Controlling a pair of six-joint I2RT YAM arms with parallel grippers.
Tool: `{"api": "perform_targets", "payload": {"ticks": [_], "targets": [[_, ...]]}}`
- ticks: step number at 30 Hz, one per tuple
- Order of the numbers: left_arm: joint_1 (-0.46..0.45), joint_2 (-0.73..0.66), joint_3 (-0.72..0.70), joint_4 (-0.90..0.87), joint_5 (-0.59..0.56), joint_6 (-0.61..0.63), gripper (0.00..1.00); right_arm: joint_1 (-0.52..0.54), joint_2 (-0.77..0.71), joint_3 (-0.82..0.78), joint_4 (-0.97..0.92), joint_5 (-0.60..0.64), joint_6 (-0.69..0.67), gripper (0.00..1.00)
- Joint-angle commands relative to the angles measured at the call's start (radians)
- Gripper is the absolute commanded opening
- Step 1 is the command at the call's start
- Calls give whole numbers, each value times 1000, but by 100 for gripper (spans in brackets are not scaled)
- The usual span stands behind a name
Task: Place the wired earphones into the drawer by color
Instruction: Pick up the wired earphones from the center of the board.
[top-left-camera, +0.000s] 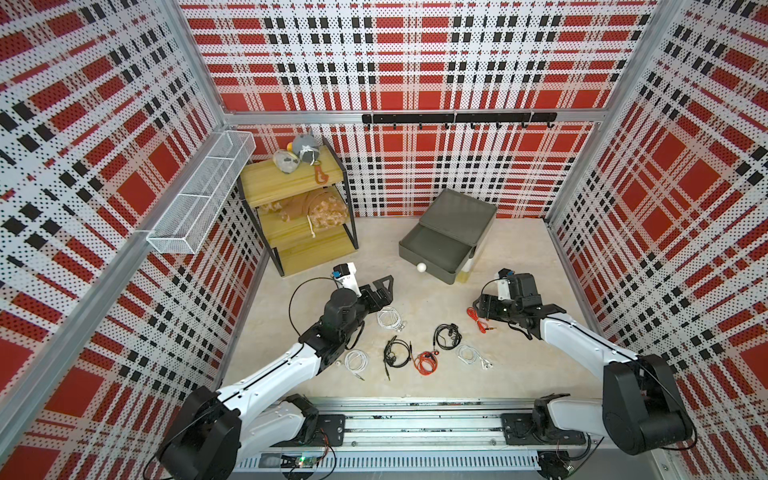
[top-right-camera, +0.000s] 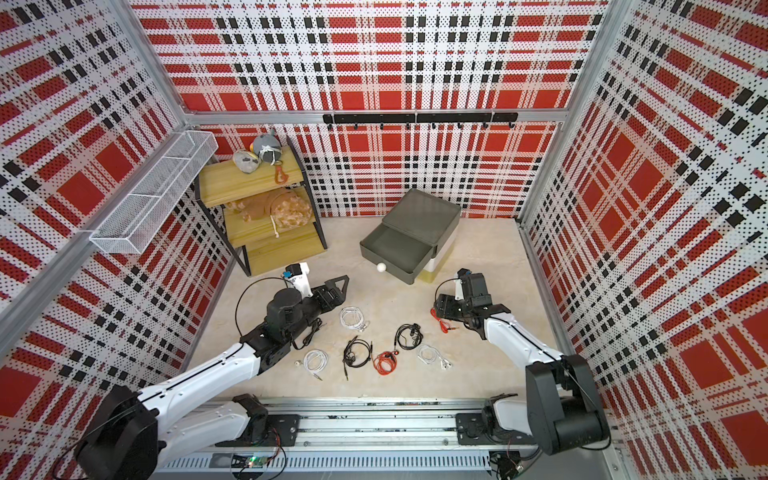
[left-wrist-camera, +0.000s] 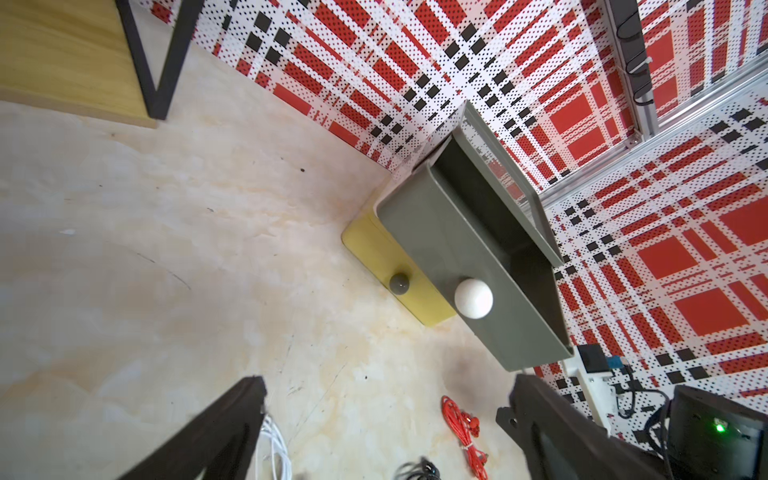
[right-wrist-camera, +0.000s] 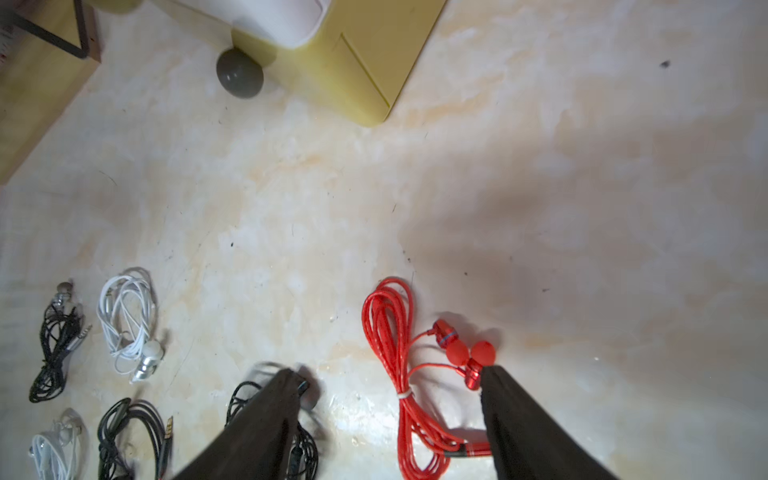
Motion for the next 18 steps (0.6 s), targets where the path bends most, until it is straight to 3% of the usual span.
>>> {"api": "perform_targets", "payload": {"ticks": [1,13,18], "targets": [[3,-48,-24,-45,-49,61,99,44,29,37,-69,64,-2,71],[4,-174,-115,-55,-52,75,99,91,4,-19,-113,140,63,57],[2,-249,-179,-15,-85,46,99,92,17,-12,-147,145,32,46]]}}
